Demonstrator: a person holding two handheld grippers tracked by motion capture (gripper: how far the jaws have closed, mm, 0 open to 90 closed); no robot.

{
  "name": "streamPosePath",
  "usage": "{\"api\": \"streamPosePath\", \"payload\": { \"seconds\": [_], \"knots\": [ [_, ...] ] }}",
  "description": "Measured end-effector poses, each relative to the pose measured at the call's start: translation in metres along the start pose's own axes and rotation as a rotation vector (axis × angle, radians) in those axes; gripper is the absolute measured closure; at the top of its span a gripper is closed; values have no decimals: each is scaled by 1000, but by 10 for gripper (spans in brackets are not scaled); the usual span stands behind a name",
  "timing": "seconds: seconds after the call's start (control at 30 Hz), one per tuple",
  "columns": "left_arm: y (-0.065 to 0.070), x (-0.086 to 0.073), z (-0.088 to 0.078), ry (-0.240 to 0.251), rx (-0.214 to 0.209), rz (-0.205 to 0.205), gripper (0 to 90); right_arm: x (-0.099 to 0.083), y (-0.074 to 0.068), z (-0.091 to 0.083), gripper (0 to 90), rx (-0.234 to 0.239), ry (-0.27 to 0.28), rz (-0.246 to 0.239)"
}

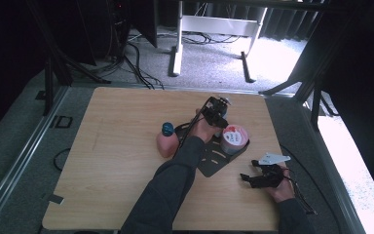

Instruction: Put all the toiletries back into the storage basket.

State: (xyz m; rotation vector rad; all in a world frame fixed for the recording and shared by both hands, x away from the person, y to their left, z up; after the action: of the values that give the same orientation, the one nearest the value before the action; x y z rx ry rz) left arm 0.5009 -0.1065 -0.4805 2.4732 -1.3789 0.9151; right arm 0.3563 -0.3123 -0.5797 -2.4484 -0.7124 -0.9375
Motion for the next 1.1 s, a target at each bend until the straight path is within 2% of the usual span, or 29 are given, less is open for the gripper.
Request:
{"api": "streamPosePath", "payload": {
  "seconds": [0.67, 0.93, 1.0, 1.1],
  "knots": [
    [1, 5, 11, -16, -6, 12, 545, 0, 0, 0, 197, 3, 1, 1],
    [-3, 8, 12, -3, -22, -3, 539, 0, 0, 0, 197, 3, 1, 3],
    [-2, 8, 15, -16, -28, -2, 539, 0, 0, 0, 197, 5, 1, 5],
    [-1, 8, 16, -12, -23, -1, 537, 0, 1, 0, 196, 7, 1, 4]
  ]
}}
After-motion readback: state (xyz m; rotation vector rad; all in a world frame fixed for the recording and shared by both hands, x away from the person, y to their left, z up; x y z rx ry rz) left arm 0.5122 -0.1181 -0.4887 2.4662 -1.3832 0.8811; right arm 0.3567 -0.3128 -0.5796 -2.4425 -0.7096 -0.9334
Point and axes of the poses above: each handheld gripper's, and its own axes: z roughly forward along the jaws, x roughly out of its top, y roughly to its right, the point moved 3 cm from there along z, roughly forward along the jaws, and after that the axes turned 15 degrees about z, right-handed, at the moved point
